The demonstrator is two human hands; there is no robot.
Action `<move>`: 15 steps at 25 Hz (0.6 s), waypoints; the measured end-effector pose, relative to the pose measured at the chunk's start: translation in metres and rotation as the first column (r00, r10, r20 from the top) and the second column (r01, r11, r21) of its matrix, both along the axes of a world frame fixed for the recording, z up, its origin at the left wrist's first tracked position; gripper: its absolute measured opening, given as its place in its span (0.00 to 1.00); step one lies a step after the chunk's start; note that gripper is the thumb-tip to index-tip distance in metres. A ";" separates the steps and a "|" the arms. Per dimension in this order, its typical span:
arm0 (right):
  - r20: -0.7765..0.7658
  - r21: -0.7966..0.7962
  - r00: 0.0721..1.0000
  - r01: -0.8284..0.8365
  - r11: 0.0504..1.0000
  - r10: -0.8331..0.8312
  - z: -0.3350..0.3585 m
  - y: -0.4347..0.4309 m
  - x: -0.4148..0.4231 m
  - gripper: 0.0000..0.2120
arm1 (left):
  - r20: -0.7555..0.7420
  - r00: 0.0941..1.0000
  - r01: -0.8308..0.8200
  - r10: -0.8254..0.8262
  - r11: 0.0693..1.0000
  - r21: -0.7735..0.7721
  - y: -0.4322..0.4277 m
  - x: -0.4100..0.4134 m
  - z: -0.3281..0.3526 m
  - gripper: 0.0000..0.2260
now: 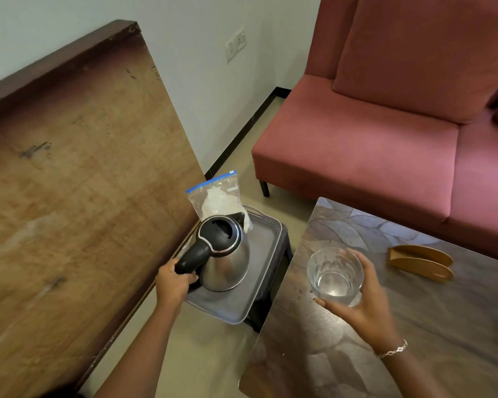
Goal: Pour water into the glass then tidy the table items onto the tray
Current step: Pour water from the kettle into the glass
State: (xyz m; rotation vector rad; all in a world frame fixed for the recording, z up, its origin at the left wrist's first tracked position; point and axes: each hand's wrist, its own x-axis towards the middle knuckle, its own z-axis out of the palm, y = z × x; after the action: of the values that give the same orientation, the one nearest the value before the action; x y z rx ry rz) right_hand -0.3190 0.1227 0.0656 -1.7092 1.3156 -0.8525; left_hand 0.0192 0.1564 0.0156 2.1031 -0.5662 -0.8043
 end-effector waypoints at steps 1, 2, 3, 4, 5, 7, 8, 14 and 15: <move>0.006 -0.003 1.000 0.002 1.000 -0.002 0.004 0.001 -0.005 0.43 | 0.013 1.000 0.027 -0.027 0.999 -0.036 -0.001 -0.003 0.012 0.17; 0.013 -0.008 1.000 0.005 1.000 -0.004 0.006 0.001 -0.008 0.43 | 0.034 0.998 0.056 -0.054 0.995 -0.077 -0.002 -0.007 0.023 0.18; 0.017 -0.017 1.000 0.009 1.000 -0.009 0.009 0.001 -0.013 0.43 | 0.053 0.996 0.083 -0.078 0.990 -0.118 -0.004 -0.011 0.036 0.18; 0.016 -0.029 1.000 0.016 0.999 -0.015 0.011 0.002 -0.019 0.42 | 0.061 0.993 0.107 -0.099 0.981 -0.163 -0.005 -0.018 0.049 0.19; 0.012 -0.040 1.000 0.023 0.999 -0.023 0.014 0.003 -0.026 0.42 | 0.065 0.991 0.126 -0.115 0.970 -0.206 -0.007 -0.026 0.063 0.18; 0.010 -0.058 0.999 0.045 0.997 -0.045 0.018 0.005 -0.042 0.43 | 0.094 0.987 0.154 -0.134 0.952 -0.265 -0.011 -0.045 0.092 0.17; 0.010 -0.064 0.998 0.060 0.996 -0.059 0.019 0.006 -0.051 0.44 | 0.127 0.982 0.174 -0.142 0.942 -0.286 -0.013 -0.056 0.106 0.18; -0.011 -0.100 0.991 0.133 0.986 -0.135 0.026 0.019 -0.105 0.45 | 0.359 0.889 0.409 -0.284 0.845 -0.345 -0.014 -0.117 0.182 0.22; -0.010 -0.097 0.989 0.148 0.984 -0.150 0.027 0.023 -0.114 0.46 | 0.391 0.869 0.443 -0.302 0.827 -0.346 -0.014 -0.129 0.191 0.22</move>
State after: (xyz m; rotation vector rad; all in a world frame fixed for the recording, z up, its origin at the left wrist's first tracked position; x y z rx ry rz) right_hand -0.4335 0.1457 0.0926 -1.7111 1.4494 -1.0031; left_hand -0.1097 0.1423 0.2062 1.7329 -1.2535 -0.4799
